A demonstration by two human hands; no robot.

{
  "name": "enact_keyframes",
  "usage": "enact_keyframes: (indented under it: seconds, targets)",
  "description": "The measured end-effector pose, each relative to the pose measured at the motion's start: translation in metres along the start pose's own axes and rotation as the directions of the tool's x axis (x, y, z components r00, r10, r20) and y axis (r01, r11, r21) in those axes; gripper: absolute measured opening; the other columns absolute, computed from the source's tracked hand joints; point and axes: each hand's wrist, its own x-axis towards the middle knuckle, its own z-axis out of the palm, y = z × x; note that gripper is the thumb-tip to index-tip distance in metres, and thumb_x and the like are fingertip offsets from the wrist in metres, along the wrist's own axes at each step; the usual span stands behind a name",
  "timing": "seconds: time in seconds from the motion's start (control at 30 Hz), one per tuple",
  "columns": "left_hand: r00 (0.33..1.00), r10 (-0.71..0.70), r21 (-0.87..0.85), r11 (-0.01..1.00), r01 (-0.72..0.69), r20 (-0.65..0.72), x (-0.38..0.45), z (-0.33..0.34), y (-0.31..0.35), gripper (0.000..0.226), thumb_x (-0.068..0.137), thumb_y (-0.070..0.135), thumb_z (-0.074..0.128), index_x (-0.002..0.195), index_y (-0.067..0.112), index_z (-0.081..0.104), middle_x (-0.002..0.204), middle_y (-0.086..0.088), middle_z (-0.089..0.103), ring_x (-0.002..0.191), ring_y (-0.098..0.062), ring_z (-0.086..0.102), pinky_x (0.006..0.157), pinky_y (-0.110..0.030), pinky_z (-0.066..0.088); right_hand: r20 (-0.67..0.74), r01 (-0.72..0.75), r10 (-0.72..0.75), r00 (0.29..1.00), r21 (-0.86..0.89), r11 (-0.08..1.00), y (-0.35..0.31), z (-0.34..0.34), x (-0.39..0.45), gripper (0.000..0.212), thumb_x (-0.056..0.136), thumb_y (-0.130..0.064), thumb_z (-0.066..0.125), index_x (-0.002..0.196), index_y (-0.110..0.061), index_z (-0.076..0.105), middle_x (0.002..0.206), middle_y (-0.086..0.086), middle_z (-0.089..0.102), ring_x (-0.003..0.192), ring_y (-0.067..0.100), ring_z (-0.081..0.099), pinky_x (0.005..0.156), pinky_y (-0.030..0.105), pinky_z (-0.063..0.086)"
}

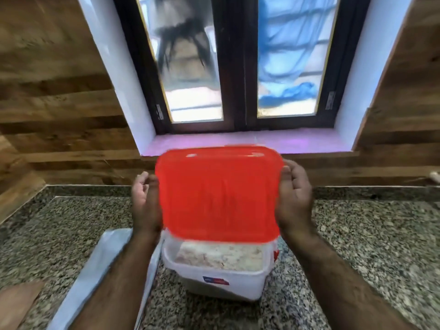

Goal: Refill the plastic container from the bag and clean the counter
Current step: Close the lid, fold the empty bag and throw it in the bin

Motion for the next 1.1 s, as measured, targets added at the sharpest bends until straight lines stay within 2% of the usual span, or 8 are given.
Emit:
enact_keyframes:
  seconds: [0.1, 0.2, 0.37, 0.57, 0.73, 0.9, 1.03, 1.1]
  targets:
    - [0.982, -0.121, -0.031, 0.991, 0.127, 0.147, 0.009, -0.002, 0.0, 0.041, 0.106, 0.051, 0.063, 0.132, 0.019, 0.069, 0.112, -0.01, 0.079, 0.096, -0.023, 0.07, 0.084, -0.039, 0.059, 0.137, -0.446, 0.463, 0.876, -0.137, 0.884, 0.04, 0.002, 0.021, 0.041, 0.1, -0.053, 0.056, 0.093, -0.015, 0.07, 0.083, 0.002, 0.073, 0.068, 0.014, 0.065, 0.063, 0.031, 0.055]
    - [0.963, -0.194, 0.046, 0.981, 0.188, 0.186, 0.005, 0.002, -0.014, 0.028, 0.11, 0.036, 0.063, 0.135, 0.024, 0.065, 0.114, -0.009, 0.078, 0.092, -0.021, 0.071, 0.08, -0.038, 0.062, 0.179, -0.4, 0.539, 0.823, -0.492, 0.773, 0.066, 0.001, 0.02, 0.076, 0.091, -0.082, 0.04, 0.116, -0.015, 0.069, 0.11, 0.009, 0.076, 0.102, 0.031, 0.072, 0.096, 0.048, 0.058]
    - [0.922, -0.333, 0.352, 0.902, 0.25, 0.198, 0.013, -0.001, -0.047, 0.048, 0.082, 0.071, 0.061, 0.11, 0.035, 0.076, 0.101, -0.001, 0.084, 0.097, -0.026, 0.079, 0.096, -0.056, 0.063, 0.107, -0.195, 0.503, 0.858, -0.838, 0.51, 0.063, 0.003, -0.011, 0.072, 0.095, -0.072, 0.049, 0.132, -0.01, 0.057, 0.131, 0.015, 0.067, 0.123, 0.037, 0.064, 0.105, 0.049, 0.051]
    - [0.883, -0.354, 0.57, 0.812, 0.126, 0.308, 0.02, 0.012, -0.058, 0.078, 0.085, 0.081, 0.063, 0.142, 0.026, 0.063, 0.125, -0.003, 0.075, 0.11, -0.025, 0.073, 0.102, -0.041, 0.058, 0.093, -0.228, 0.515, 0.852, -0.82, 0.525, 0.08, 0.005, -0.026, 0.064, 0.102, -0.066, 0.049, 0.14, -0.014, 0.05, 0.129, 0.007, 0.061, 0.104, 0.021, 0.063, 0.085, 0.039, 0.055]
    - [0.809, -0.484, 0.649, 0.74, 0.176, 0.332, 0.045, 0.008, -0.075, 0.089, 0.064, 0.1, 0.06, 0.113, 0.027, 0.072, 0.102, -0.001, 0.083, 0.092, -0.025, 0.081, 0.09, -0.051, 0.066, 0.08, -0.452, 0.633, 0.77, -0.631, 0.631, 0.093, -0.002, -0.013, 0.058, 0.089, -0.07, 0.062, 0.12, -0.021, 0.065, 0.106, 0.003, 0.076, 0.094, 0.022, 0.075, 0.086, 0.048, 0.065]
    - [0.758, -0.522, 0.724, 0.683, 0.096, 0.391, 0.064, 0.022, -0.076, 0.1, 0.067, 0.1, 0.044, 0.118, 0.019, 0.073, 0.109, -0.004, 0.081, 0.099, -0.027, 0.079, 0.099, -0.048, 0.062, 0.074, -0.507, 0.762, 0.644, -0.704, 0.497, 0.102, 0.003, 0.014, 0.087, 0.075, -0.082, 0.061, 0.129, -0.014, 0.067, 0.107, 0.009, 0.08, 0.091, 0.027, 0.081, 0.085, 0.049, 0.067]
    - [0.733, -0.593, 0.695, 0.68, 0.234, 0.333, 0.066, 0.026, -0.081, 0.106, 0.061, 0.103, 0.057, 0.118, 0.015, 0.071, 0.108, -0.011, 0.081, 0.096, -0.032, 0.08, 0.096, -0.05, 0.064, 0.005, -0.473, 0.719, 0.695, -0.75, 0.463, 0.097, 0.012, 0.009, 0.088, 0.083, -0.087, 0.055, 0.134, -0.015, 0.063, 0.11, 0.008, 0.076, 0.092, 0.027, 0.077, 0.083, 0.043, 0.065]
    - [0.648, -0.691, 0.638, 0.663, 0.392, 0.32, 0.061, 0.021, -0.077, 0.114, 0.05, 0.1, 0.076, 0.116, 0.007, 0.076, 0.102, -0.015, 0.084, 0.09, -0.038, 0.083, 0.089, -0.056, 0.067, 0.007, -0.498, 0.694, 0.72, -0.691, 0.524, 0.092, 0.01, 0.0, 0.082, 0.078, -0.088, 0.061, 0.123, -0.02, 0.067, 0.101, 0.005, 0.078, 0.083, 0.024, 0.079, 0.075, 0.042, 0.067]
